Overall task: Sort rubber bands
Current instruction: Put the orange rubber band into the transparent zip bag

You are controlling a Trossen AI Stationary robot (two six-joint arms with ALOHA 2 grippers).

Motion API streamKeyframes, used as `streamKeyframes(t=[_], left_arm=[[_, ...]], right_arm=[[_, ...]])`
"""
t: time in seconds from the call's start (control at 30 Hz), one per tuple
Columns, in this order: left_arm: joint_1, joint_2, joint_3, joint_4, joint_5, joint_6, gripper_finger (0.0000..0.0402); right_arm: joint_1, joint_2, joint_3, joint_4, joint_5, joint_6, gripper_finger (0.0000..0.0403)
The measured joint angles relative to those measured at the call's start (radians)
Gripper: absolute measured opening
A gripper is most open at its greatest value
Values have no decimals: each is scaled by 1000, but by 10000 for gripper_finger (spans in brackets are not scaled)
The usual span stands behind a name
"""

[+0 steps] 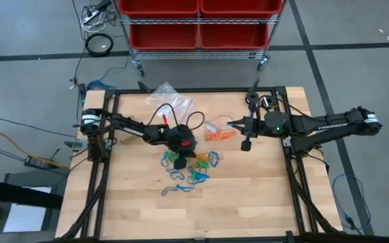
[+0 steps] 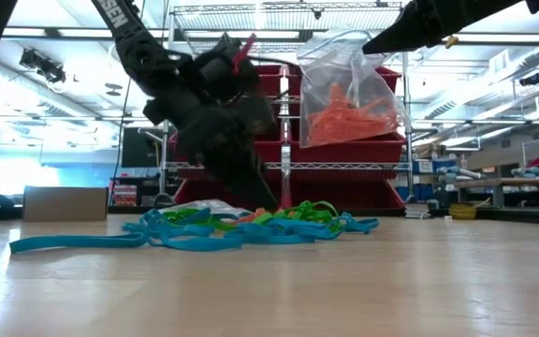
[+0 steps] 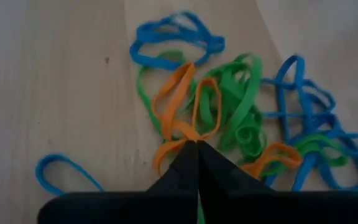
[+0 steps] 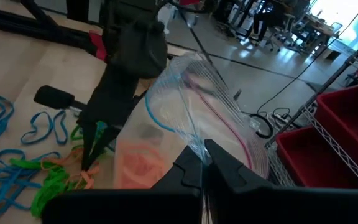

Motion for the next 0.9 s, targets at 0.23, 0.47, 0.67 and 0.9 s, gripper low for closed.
streamKeyframes(t=[0.23,0.47,0.67,0.9], left_arm=[[-2,-180,0,-55,3,14,2],[-17,-294,0,-122,-14,-3,1],[-8,-216,-11,-198,-22,-88,41],[38,-68,-77,-34,-3,-186,163]], right_arm=[[0,0,0,-1,-1,1,0],[0,0,0,4,-1,2,0],[1,0,0,21,-2,2,0],[6,0,0,24,-9,10,0]])
